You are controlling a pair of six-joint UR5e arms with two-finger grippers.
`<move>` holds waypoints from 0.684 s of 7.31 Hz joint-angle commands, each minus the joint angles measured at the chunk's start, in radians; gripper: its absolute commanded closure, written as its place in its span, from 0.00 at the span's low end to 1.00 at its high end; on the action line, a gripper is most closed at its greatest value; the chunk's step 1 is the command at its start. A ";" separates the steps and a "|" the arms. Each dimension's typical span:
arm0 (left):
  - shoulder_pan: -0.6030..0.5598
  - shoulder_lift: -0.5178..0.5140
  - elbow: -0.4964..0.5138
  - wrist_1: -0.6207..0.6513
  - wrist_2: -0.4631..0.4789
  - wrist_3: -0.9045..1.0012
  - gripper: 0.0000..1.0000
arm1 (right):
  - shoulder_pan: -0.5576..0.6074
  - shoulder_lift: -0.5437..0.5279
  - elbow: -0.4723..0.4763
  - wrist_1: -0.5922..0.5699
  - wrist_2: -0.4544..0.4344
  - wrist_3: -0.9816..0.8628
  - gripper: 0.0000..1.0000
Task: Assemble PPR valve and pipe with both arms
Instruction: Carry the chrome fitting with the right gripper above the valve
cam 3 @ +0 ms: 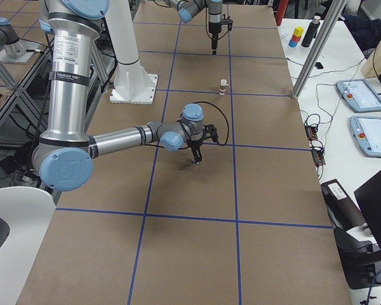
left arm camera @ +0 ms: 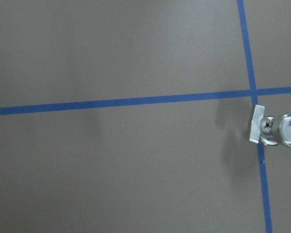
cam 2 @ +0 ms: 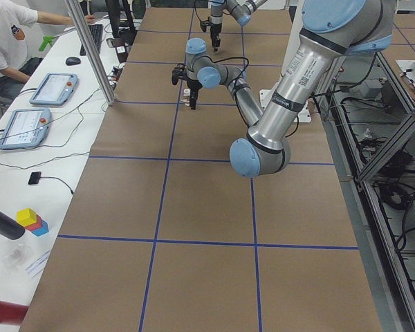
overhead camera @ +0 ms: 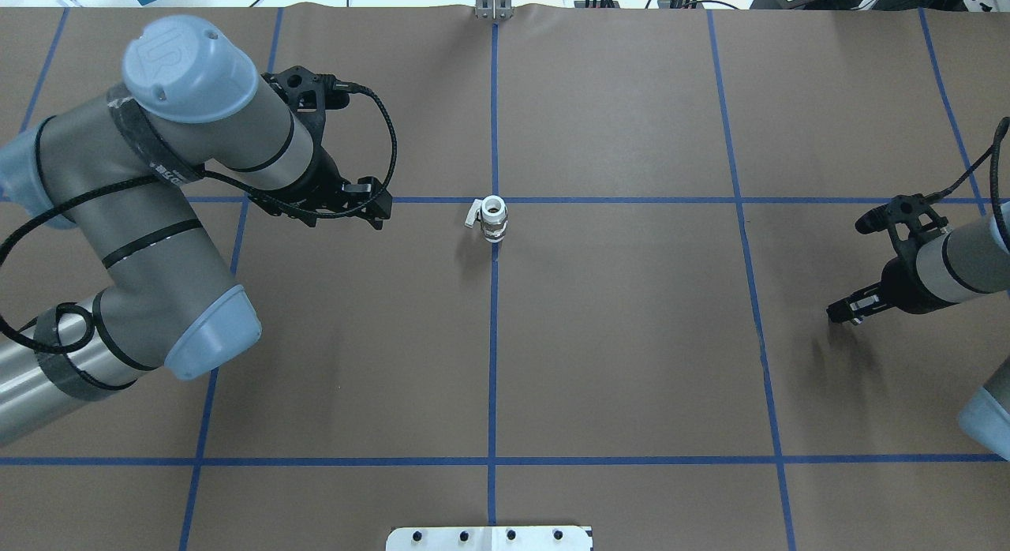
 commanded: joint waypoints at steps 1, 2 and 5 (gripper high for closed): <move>0.002 0.000 0.002 0.000 0.002 -0.011 0.09 | 0.001 0.000 -0.001 0.000 0.001 -0.004 0.76; 0.004 0.000 0.002 0.000 0.002 -0.014 0.08 | 0.008 0.000 -0.001 0.000 0.002 -0.034 0.89; -0.002 0.005 -0.005 0.000 0.002 -0.005 0.08 | 0.042 0.041 0.017 -0.020 0.028 -0.027 1.00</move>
